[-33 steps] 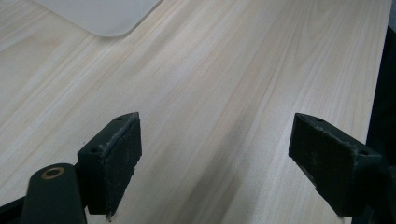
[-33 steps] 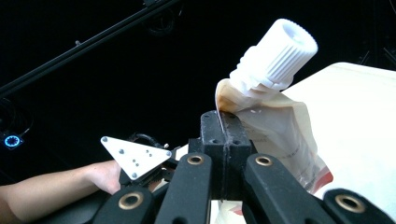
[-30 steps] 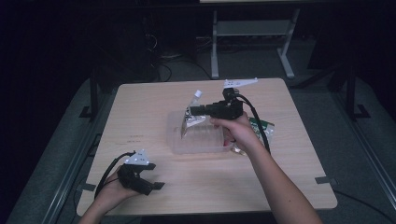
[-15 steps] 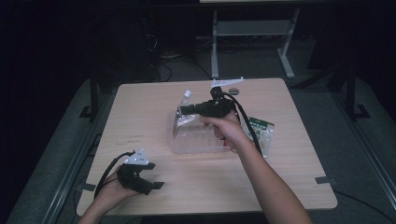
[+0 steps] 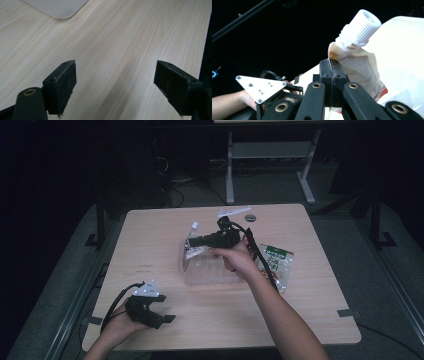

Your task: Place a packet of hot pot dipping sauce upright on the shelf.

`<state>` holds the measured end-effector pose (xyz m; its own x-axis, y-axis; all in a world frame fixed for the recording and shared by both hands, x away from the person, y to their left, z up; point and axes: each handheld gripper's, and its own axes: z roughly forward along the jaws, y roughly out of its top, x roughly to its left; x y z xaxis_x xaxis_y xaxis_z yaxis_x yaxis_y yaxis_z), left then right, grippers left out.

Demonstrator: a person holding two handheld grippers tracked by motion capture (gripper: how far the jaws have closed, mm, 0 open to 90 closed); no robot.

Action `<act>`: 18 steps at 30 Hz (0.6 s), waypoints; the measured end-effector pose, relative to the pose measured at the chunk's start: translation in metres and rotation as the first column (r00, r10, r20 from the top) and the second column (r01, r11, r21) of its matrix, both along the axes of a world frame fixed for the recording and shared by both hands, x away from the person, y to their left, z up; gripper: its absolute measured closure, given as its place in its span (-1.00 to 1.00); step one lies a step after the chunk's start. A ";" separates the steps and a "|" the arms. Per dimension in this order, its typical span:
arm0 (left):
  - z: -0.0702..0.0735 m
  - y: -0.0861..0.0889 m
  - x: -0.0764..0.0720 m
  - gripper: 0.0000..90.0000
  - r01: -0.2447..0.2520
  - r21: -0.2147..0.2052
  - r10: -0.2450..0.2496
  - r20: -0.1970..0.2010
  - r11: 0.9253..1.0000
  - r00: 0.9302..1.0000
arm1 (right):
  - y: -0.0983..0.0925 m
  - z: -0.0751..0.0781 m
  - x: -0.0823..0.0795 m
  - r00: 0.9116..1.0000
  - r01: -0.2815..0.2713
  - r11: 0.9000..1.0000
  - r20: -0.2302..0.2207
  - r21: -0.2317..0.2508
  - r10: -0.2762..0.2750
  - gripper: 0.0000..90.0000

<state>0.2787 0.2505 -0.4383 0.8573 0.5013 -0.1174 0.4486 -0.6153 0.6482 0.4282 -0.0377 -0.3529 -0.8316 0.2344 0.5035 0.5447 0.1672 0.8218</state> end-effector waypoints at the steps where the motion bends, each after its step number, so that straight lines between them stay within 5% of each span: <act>1: 0.000 0.000 0.000 -0.60 0.000 0.000 0.000 -0.001 1.000 1.000 | 0.001 -0.001 0.000 1.000 0.001 1.000 -0.005 -0.003 -0.001 1.00; 18: 0.000 0.000 0.000 -0.60 0.002 0.003 -0.002 -0.004 1.000 1.000 | 0.015 -0.024 0.009 0.999 0.029 0.995 -0.040 -0.091 -0.033 0.99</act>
<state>0.2783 0.2505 -0.4385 0.8581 0.4996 -0.1191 0.4495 -0.6184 0.6446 0.4368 -0.0231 -0.3774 -0.8023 0.3056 0.5127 0.5837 0.2220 0.7810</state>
